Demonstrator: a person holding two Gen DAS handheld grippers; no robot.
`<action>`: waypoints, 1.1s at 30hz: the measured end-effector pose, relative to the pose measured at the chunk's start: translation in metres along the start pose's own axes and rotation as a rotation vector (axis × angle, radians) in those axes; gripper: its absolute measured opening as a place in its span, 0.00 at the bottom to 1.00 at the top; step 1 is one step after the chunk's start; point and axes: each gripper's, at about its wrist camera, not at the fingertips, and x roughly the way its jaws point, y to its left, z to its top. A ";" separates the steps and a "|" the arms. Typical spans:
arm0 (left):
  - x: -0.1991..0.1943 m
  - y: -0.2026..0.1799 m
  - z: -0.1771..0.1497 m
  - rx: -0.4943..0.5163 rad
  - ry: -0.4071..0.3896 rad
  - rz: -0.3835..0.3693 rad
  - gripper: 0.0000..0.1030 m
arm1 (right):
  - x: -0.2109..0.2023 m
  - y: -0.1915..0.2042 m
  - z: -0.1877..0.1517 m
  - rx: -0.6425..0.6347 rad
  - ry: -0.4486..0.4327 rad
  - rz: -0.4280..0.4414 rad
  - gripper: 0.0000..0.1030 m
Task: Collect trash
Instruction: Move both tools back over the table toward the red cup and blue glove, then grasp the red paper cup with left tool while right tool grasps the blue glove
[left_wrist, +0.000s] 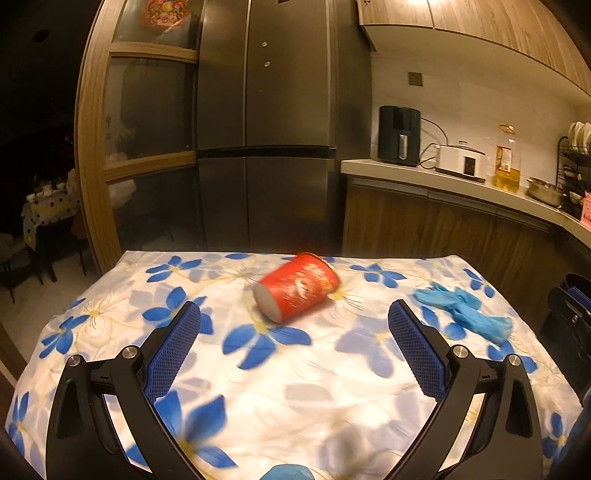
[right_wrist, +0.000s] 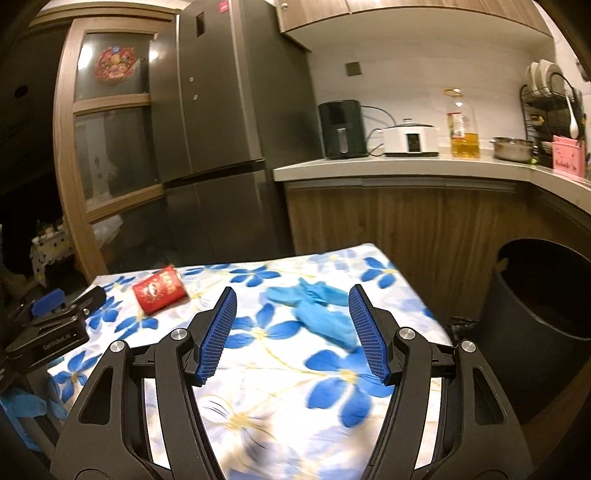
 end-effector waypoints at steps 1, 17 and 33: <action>0.004 0.003 0.002 0.002 -0.002 0.000 0.94 | 0.002 0.003 0.000 -0.001 0.001 0.005 0.60; 0.088 0.044 0.017 -0.042 0.015 -0.141 0.94 | 0.040 0.020 0.003 -0.010 0.022 -0.007 0.60; 0.162 0.031 0.011 -0.011 0.275 -0.282 0.94 | 0.056 0.020 0.002 -0.021 0.040 -0.023 0.60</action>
